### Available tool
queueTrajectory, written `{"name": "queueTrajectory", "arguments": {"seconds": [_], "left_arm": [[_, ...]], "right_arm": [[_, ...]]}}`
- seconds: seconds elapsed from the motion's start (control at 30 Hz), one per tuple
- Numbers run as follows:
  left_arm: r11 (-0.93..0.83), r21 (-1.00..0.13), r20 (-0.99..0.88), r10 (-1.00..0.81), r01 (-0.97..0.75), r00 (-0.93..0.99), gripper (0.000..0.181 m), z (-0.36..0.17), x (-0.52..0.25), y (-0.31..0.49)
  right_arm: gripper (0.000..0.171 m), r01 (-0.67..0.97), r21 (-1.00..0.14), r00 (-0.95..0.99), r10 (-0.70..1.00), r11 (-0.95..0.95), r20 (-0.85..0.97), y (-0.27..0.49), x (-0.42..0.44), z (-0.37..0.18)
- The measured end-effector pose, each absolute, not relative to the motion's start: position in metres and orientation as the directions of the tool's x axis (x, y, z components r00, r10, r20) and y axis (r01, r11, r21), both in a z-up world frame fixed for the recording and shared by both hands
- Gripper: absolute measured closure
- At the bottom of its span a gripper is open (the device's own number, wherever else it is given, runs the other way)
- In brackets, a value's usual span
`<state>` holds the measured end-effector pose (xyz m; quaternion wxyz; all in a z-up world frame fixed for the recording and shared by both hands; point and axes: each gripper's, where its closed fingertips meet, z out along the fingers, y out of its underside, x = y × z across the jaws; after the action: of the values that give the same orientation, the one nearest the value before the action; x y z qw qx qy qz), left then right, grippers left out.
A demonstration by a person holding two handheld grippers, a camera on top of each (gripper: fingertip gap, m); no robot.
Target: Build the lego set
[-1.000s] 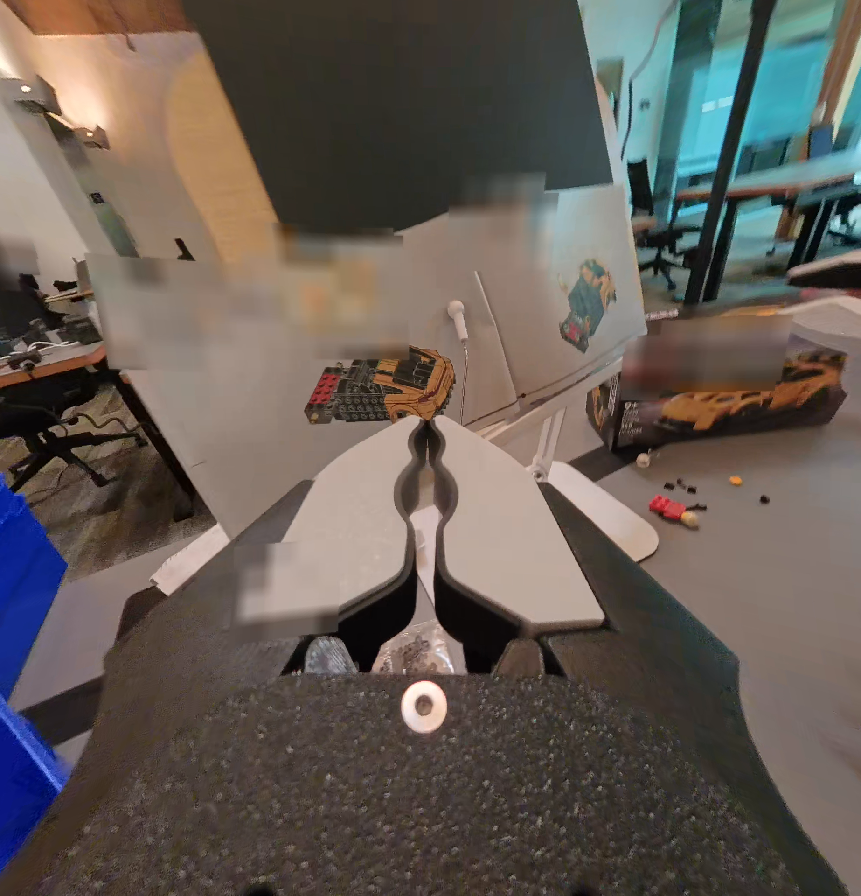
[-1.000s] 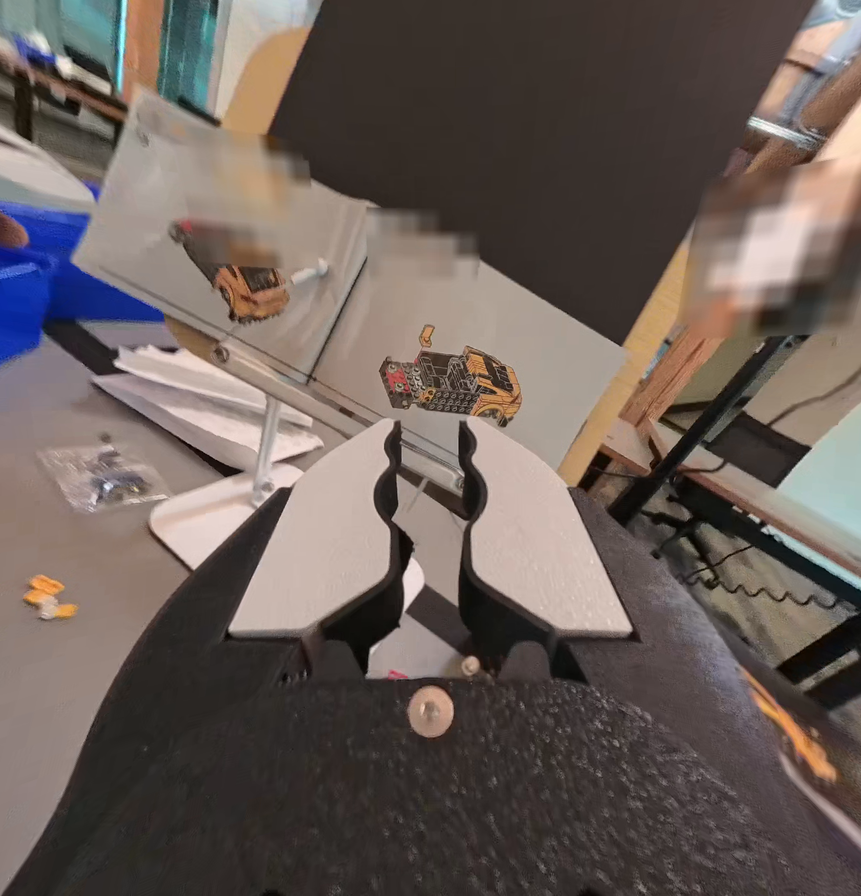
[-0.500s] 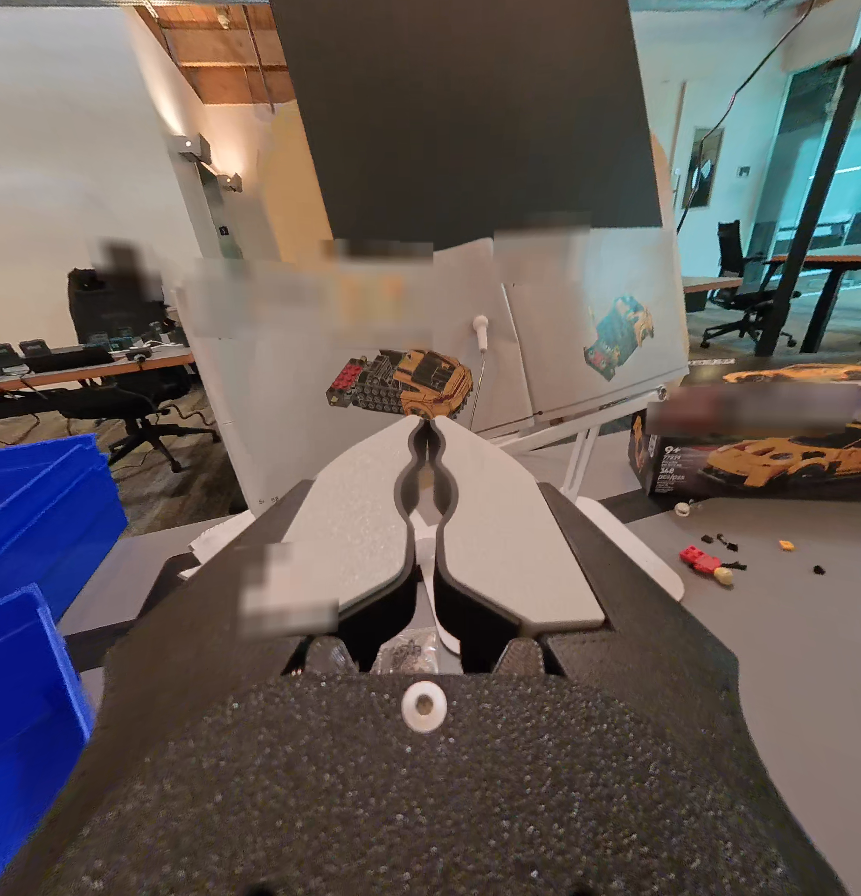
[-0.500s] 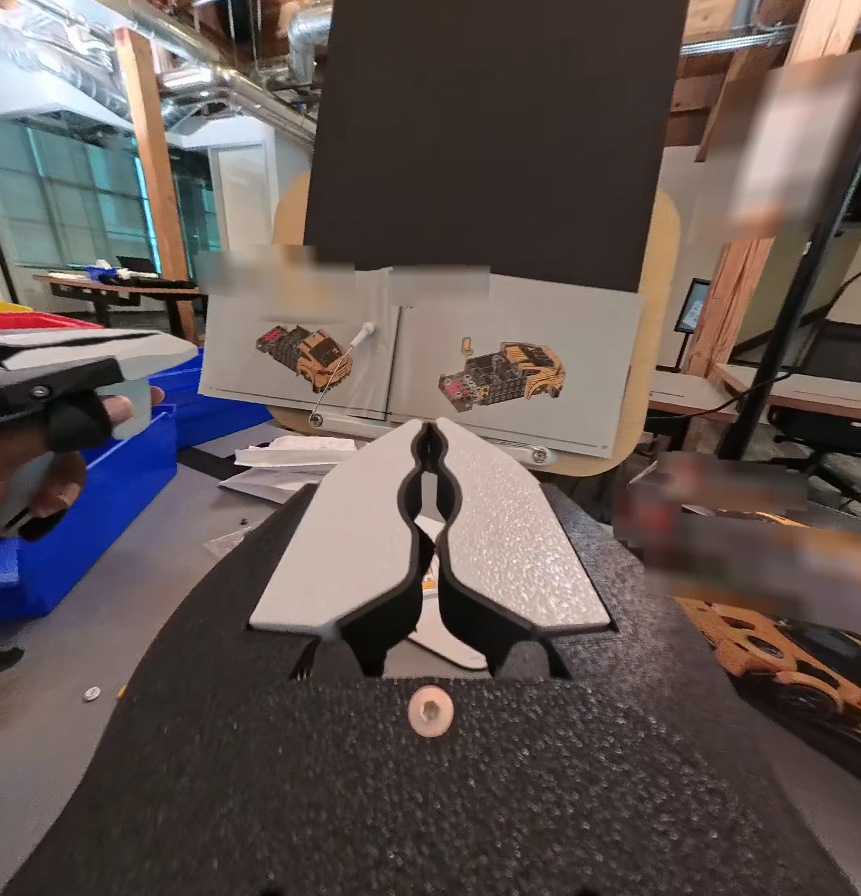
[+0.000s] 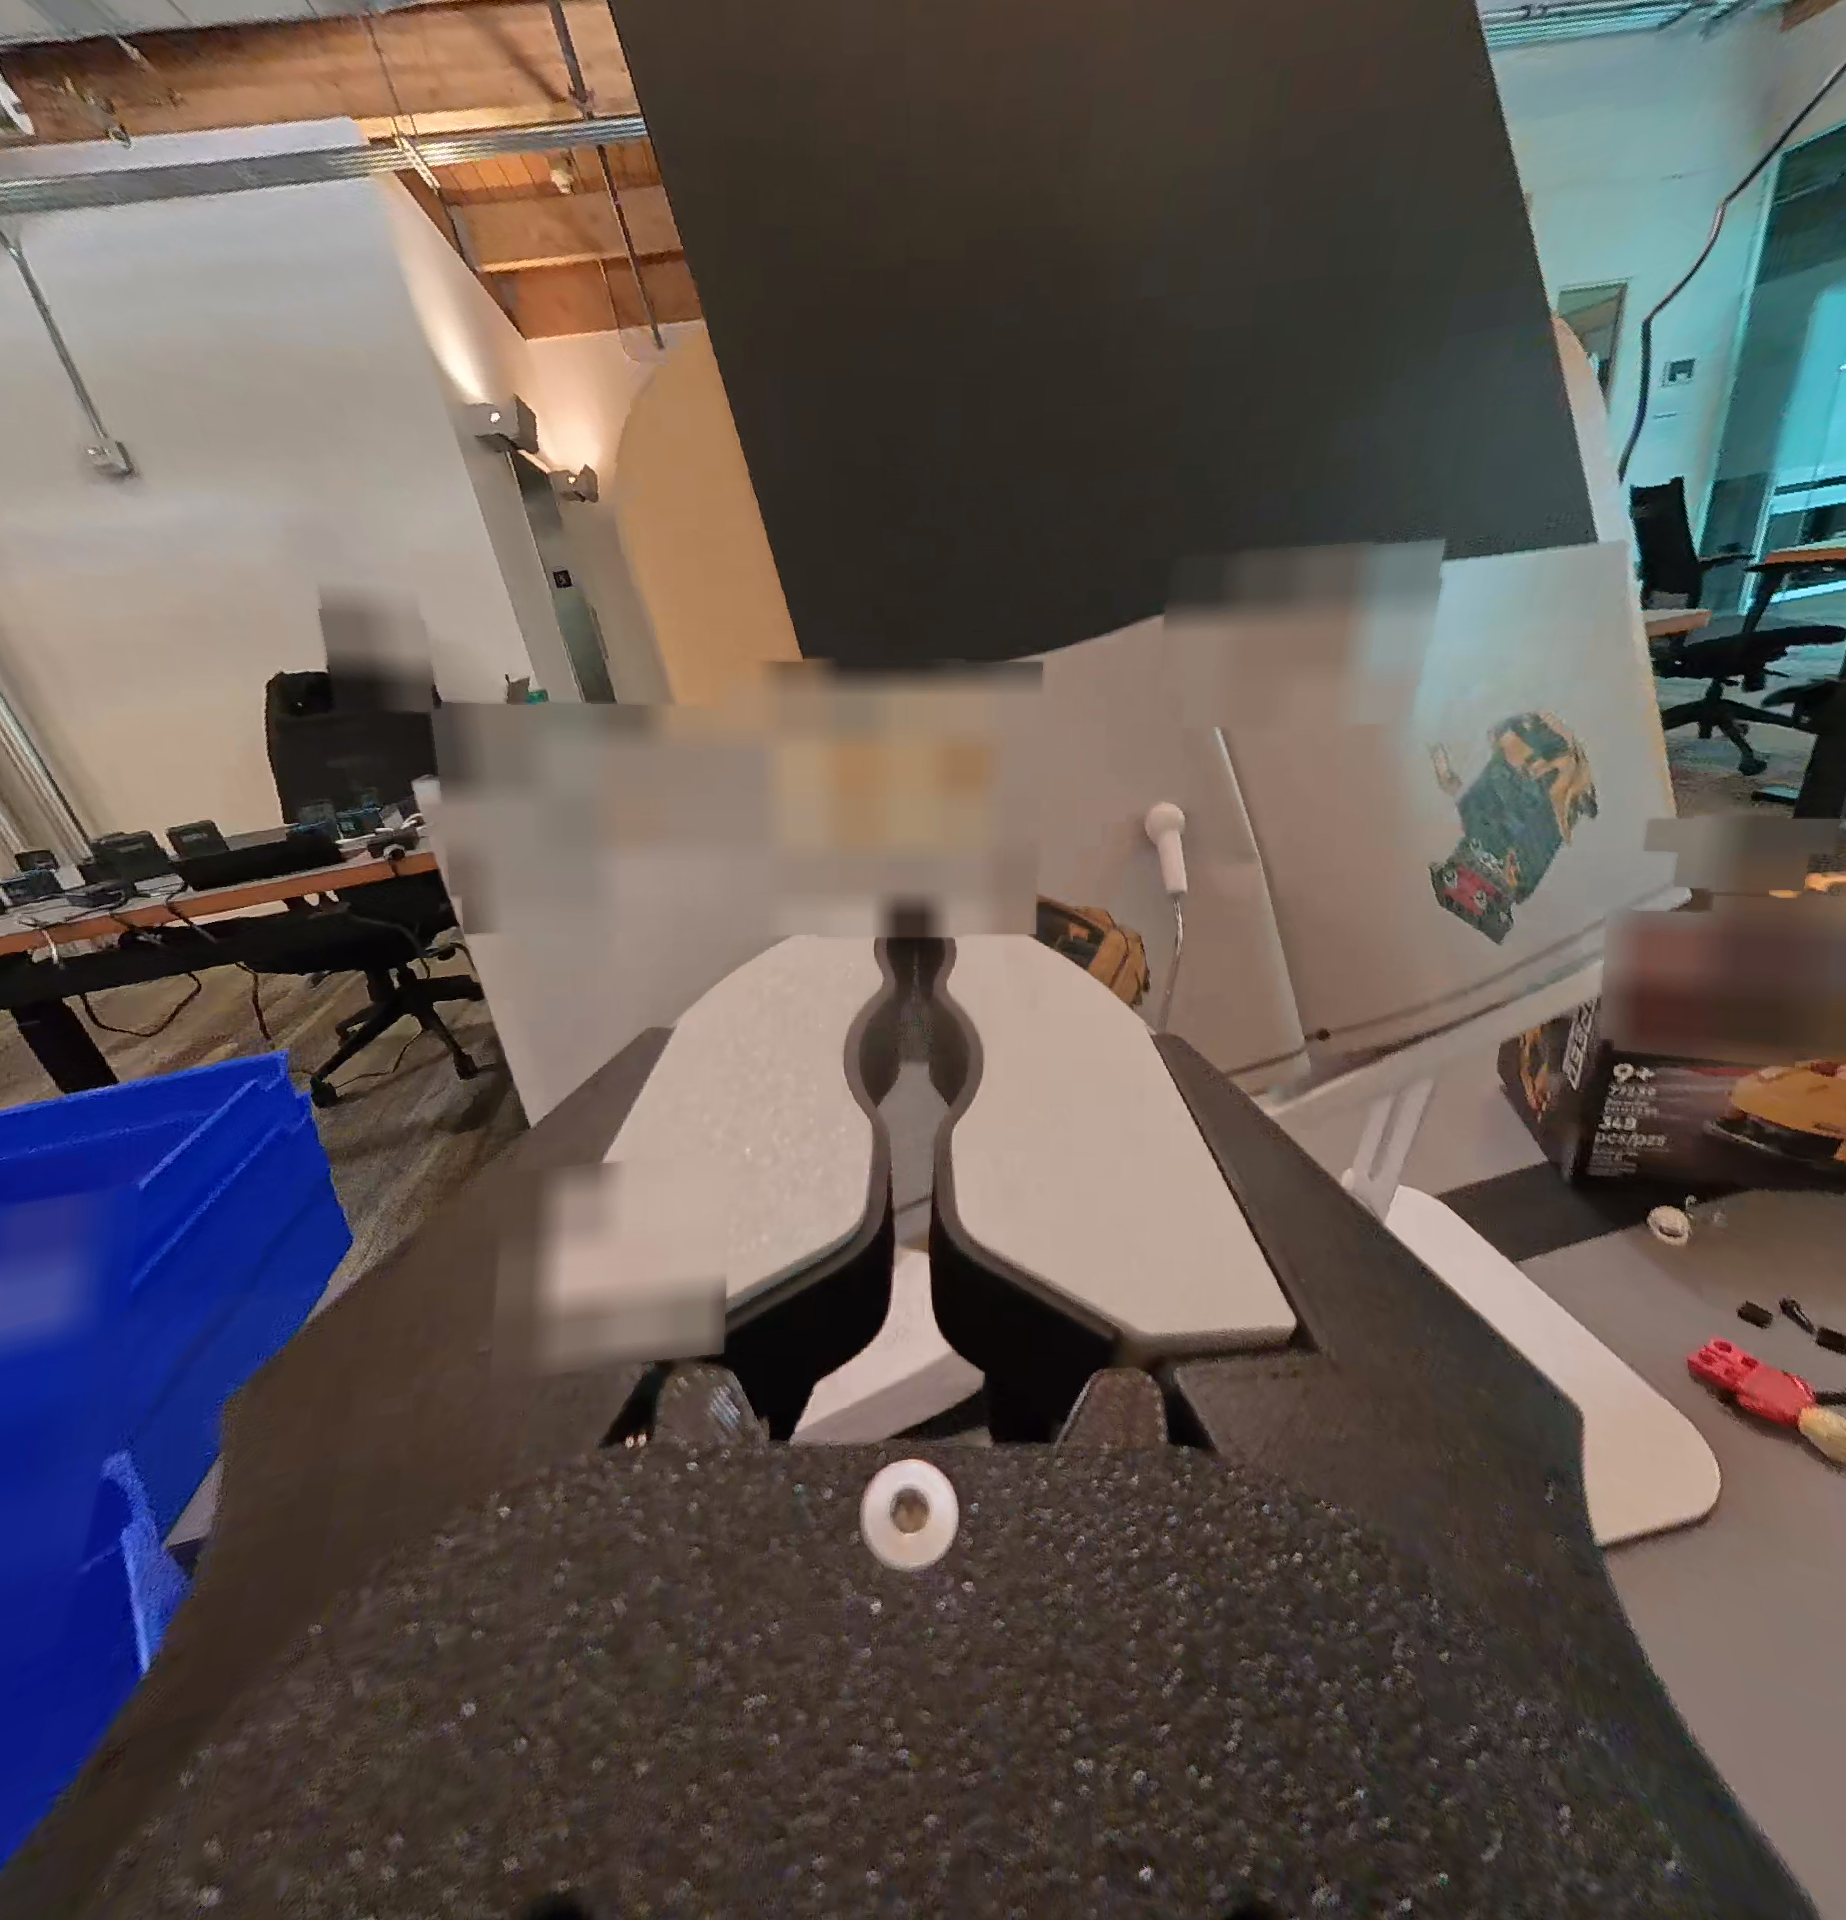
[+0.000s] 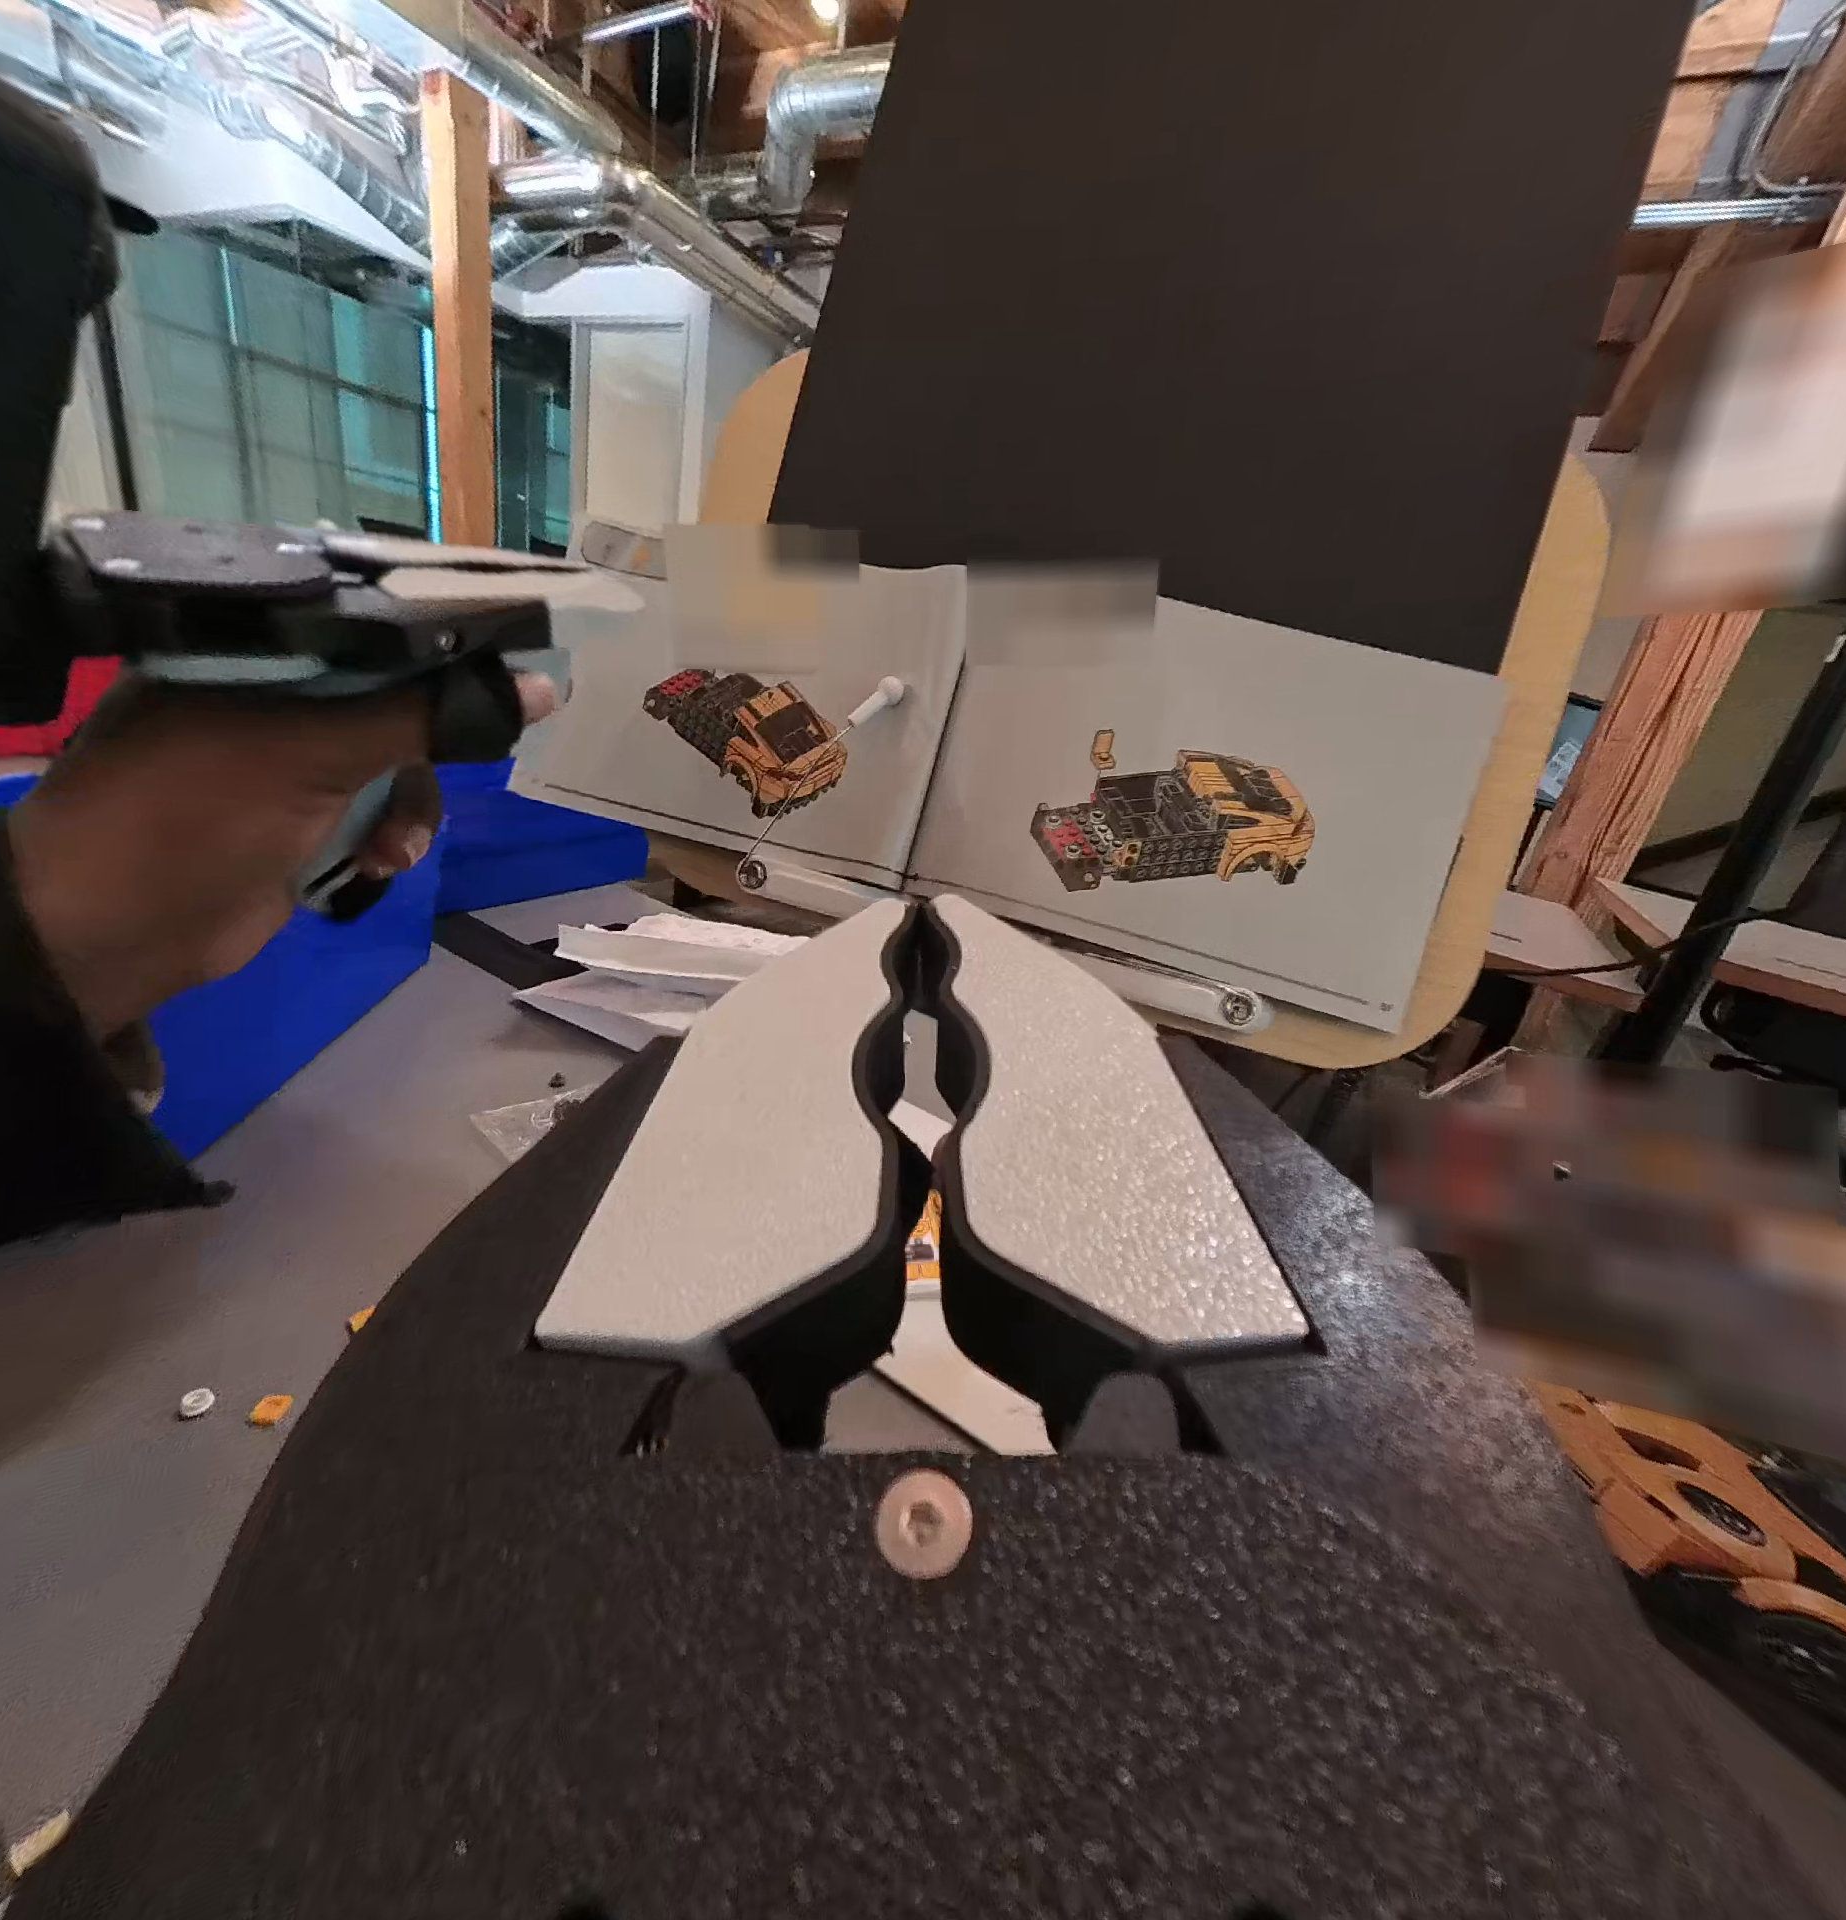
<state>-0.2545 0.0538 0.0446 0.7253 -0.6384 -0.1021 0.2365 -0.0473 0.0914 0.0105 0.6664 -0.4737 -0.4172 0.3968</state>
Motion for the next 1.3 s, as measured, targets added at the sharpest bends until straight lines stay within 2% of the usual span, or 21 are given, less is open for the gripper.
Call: {"name": "queueTrajectory", "arguments": {"seconds": [0.13,0.53,1.3], "left_arm": [[0.090,-0.974,-0.138,0.485,-0.207,0.863,0.181,0.057,-0.267,0.062],[0.069,-0.972,-0.147,0.568,-0.225,0.810,0.181,0.043,-0.303,0.047],[0.055,-0.965,-0.201,0.480,-0.258,0.854,0.181,0.034,-0.264,0.069]], "right_arm": [[0.171,-0.121,-0.970,0.329,0.930,0.212,0.163,0.096,-0.048,0.005],[0.171,-0.051,-0.986,0.303,0.943,0.156,0.134,0.108,-0.054,-0.022],[0.170,-0.035,-0.992,0.311,0.944,0.124,0.107,0.113,-0.054,-0.028]]}}
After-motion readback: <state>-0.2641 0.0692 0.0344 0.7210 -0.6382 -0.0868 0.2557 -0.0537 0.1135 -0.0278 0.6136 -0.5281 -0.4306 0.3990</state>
